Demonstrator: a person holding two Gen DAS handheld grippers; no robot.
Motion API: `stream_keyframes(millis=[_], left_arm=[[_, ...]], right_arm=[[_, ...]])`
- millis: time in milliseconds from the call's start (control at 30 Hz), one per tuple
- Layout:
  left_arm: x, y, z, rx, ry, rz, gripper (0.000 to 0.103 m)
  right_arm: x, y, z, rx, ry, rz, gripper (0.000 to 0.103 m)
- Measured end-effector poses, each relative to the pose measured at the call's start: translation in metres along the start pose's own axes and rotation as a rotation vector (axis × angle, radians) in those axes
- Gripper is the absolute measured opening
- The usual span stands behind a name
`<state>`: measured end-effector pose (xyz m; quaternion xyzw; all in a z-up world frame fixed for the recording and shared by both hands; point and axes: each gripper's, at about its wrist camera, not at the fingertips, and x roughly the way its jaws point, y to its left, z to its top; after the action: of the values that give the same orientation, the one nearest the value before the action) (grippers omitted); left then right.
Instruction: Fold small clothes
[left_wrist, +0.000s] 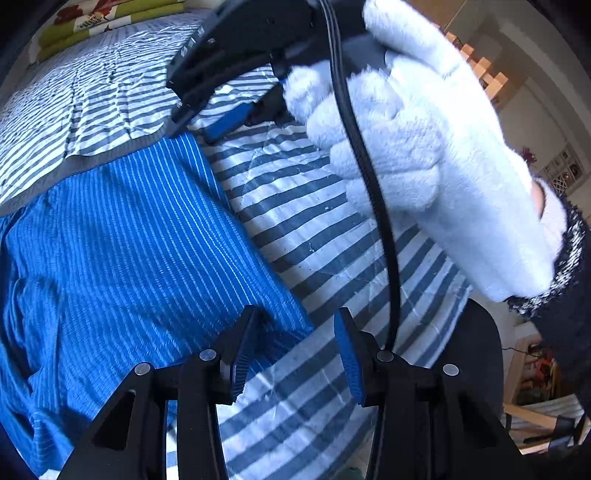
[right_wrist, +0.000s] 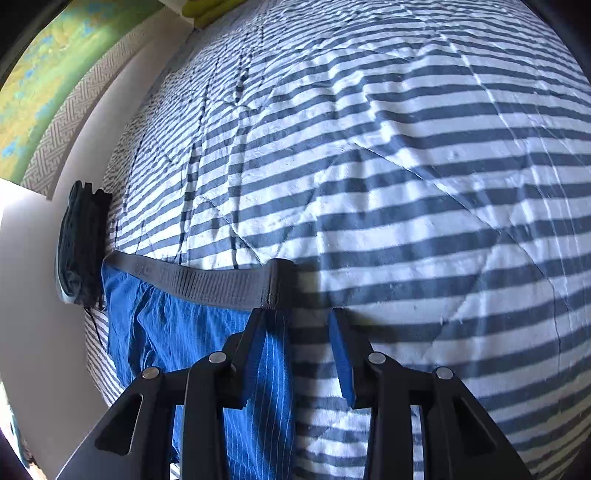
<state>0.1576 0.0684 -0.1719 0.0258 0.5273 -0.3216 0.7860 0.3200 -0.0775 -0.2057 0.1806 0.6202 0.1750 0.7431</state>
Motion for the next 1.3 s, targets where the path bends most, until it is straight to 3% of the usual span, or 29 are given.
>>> stream_keyframes(millis=[133,333,367,433,500,533,633,733,967,1200,1267,1300], left_arm=[[0.005,0.008,-0.002,-0.033,-0.006,-0.025,0.045],[0.011,0.005,0.004,-0.004,-0.008,0.016,0.043],[0.012,0.004,0.005,-0.002,-0.01,0.021,0.04],[0.021,-0.003,0.014,-0.008,-0.007,0.05,0.019],[0.02,0.004,0.016,-0.037,-0.004,0.04,0.005],[0.017,0.009,0.017,-0.056,-0.004,0.022,0.004],[0.01,0.012,0.018,-0.067,-0.015,0.006,0.004],[-0.008,0.013,0.019,-0.079,-0.041,-0.03,0.004],[-0.057,0.001,0.036,-0.085,-0.136,-0.12,0.004],[-0.095,-0.019,0.055,-0.072,-0.205,-0.28,0.003],[-0.093,-0.027,0.05,-0.05,-0.199,-0.247,0.004],[-0.086,-0.023,0.049,-0.068,-0.176,-0.233,0.004]], right_arm=[[0.006,0.002,0.008,-0.022,0.03,0.015,0.032],[0.003,0.0,0.007,-0.038,0.031,-0.003,0.032],[0.003,0.001,0.006,-0.042,0.03,-0.01,0.032],[0.005,0.005,0.007,-0.052,0.025,-0.026,0.032],[0.007,0.007,0.008,-0.055,0.023,-0.038,0.032],[0.008,0.008,0.008,-0.05,0.021,-0.047,0.032],[0.01,0.011,0.009,-0.041,0.01,-0.056,0.032],[0.011,0.015,0.008,-0.027,0.004,-0.05,0.01],[-0.028,0.034,0.0,-0.055,-0.094,-0.057,0.006],[-0.109,0.037,-0.009,-0.033,-0.246,-0.009,0.005],[-0.117,0.034,-0.015,-0.037,-0.282,-0.051,0.005],[-0.106,0.032,-0.016,-0.046,-0.256,-0.107,0.005]])
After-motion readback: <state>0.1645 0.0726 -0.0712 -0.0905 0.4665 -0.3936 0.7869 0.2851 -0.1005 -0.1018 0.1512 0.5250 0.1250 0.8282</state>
